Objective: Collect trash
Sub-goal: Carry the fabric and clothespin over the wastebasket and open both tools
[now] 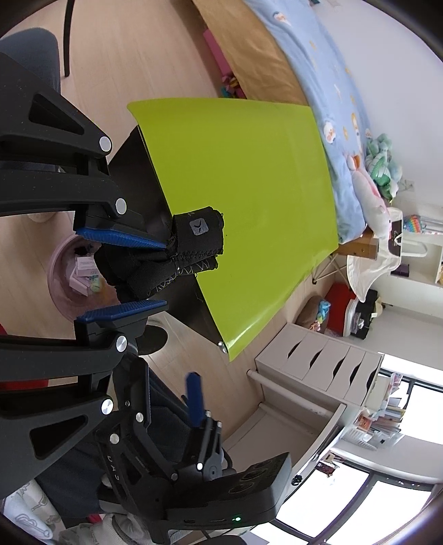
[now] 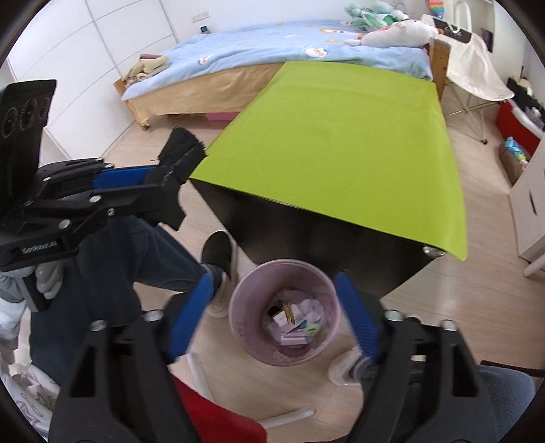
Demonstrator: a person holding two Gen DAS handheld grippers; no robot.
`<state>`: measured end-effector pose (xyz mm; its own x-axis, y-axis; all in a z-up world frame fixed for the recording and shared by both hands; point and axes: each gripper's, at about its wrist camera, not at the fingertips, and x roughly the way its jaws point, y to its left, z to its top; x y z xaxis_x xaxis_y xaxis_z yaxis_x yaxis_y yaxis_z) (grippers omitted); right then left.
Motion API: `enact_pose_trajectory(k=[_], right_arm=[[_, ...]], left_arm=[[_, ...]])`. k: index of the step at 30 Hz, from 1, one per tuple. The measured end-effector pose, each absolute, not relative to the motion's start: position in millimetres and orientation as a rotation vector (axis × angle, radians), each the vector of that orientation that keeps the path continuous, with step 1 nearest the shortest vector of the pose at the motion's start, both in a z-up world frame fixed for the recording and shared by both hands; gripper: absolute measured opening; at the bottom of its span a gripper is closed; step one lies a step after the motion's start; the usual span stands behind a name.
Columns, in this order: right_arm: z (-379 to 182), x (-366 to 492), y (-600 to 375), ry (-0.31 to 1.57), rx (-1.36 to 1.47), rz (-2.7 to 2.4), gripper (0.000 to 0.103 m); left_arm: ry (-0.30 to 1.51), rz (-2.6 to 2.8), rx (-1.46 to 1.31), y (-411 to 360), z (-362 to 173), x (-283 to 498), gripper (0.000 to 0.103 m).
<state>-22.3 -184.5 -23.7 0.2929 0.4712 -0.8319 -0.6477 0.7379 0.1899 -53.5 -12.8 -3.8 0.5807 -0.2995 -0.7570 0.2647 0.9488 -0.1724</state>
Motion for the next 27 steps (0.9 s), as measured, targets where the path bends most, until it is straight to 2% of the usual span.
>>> enact_pose_trajectory(k=[8, 9, 11, 12, 13, 16, 27], right_arm=[[-10.8, -19.2, -197.2, 0.977, -0.187, 0.676, 0.095], [-9.5, -18.5, -198.8, 0.974, -0.182, 0.672, 0.095], [-7.5, -16.1, -203.3, 0.968, -0.173, 0.664, 0.096], [-6.6, -15.7, -205.0, 0.965, -0.169, 0.659, 0.096], [-6.0, -15.1, -206.4, 0.961, -0.164, 0.655, 0.096], [-5.0, -15.0, -209.9, 0.952, -0.157, 0.649, 0.098], [-3.3, -13.8, -209.5, 0.935, -0.148, 0.644, 0.099]], left_arm=[[0.9, -0.378, -0.033, -21.5, -5.7, -55.9, 0.034], [0.903, -0.387, -0.032, -23.2, -6.4, -56.0, 0.039], [0.898, -0.397, -0.029, -26.8, -6.6, -56.6, 0.063], [0.889, -0.399, -0.034, -28.0, -6.0, -56.8, 0.082], [0.876, -0.402, -0.044, -27.7, -5.3, -57.6, 0.09], [0.875, -0.39, -0.059, -26.7, -6.2, -55.9, 0.095], [0.865, -0.34, -0.084, -19.3, -4.5, -53.1, 0.095]])
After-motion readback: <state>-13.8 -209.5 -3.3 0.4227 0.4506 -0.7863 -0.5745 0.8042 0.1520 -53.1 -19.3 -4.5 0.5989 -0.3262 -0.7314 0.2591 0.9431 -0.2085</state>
